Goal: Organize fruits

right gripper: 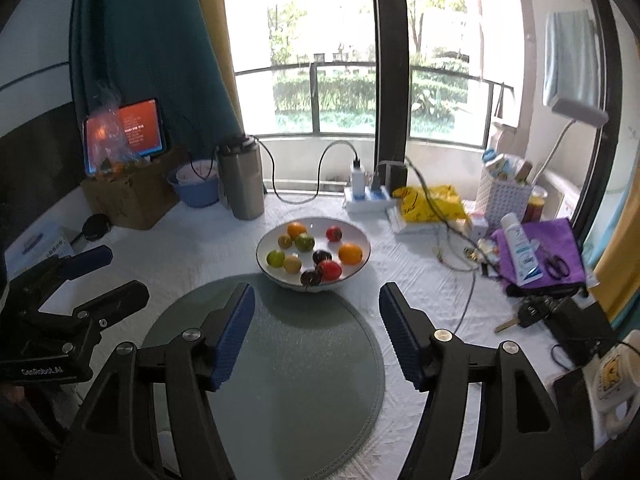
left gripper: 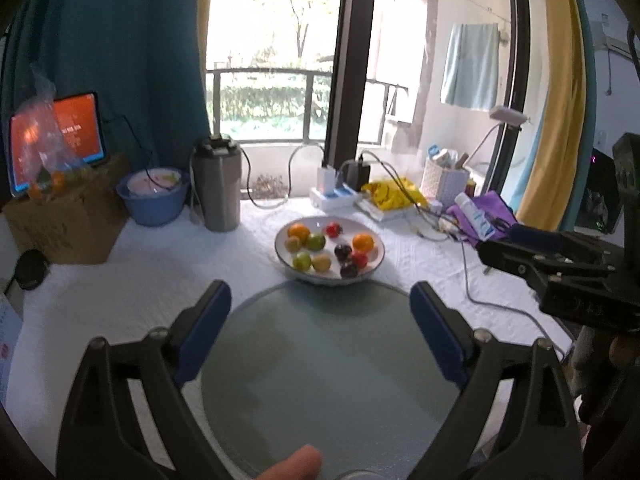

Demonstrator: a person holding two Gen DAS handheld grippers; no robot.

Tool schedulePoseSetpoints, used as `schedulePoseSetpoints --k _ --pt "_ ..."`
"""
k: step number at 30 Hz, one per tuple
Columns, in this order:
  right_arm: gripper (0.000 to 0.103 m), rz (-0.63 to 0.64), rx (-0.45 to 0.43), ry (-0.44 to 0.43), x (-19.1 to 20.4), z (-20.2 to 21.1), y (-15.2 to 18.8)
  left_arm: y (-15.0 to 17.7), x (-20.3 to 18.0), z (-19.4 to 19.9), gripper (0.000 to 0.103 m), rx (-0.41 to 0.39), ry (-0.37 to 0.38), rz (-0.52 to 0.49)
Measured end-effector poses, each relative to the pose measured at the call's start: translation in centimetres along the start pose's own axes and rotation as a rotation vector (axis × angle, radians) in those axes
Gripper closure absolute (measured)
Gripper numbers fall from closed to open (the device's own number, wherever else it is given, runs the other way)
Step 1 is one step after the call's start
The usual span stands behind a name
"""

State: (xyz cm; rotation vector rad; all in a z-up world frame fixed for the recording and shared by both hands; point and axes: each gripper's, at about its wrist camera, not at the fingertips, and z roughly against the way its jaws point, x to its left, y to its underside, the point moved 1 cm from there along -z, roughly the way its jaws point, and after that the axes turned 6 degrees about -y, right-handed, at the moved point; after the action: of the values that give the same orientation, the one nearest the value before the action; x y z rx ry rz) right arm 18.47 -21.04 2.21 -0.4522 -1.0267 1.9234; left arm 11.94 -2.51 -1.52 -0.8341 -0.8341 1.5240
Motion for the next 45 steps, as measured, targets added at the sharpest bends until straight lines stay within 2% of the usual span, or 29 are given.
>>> schedulePoseSetpoints --k 7,9,10,17,26,45 --pt "0.033 0.020 -0.069 0.023 1.0 3.2 -1.3 -1.3 -0.1 2.9 0.011 -0.073 -0.025 -0.008" --pt "0.021 0.020 -0.093 0.026 1.3 4.1 -1.7 -1.6 -0.1 3.6 0.011 -0.094 -0.023 -0.002" --pt "0.020 0.019 -0.102 0.025 1.3 4.4 -1.9 -1.7 0.0 4.0 0.011 -0.103 -0.022 0.001" --pt "0.020 0.024 -0.173 0.030 2.0 6.9 -3.1 -2.9 0.0 6.4 0.011 -0.173 -0.027 0.006" --pt "0.020 0.050 -0.220 0.036 2.9 8.8 -4.0 -3.7 -0.2 8.6 0.011 -0.233 -0.064 0.009" --pt "0.020 0.080 -0.279 0.061 3.8 11.8 -4.5 -4.5 -0.3 11.5 0.011 -0.287 -0.080 0.019"
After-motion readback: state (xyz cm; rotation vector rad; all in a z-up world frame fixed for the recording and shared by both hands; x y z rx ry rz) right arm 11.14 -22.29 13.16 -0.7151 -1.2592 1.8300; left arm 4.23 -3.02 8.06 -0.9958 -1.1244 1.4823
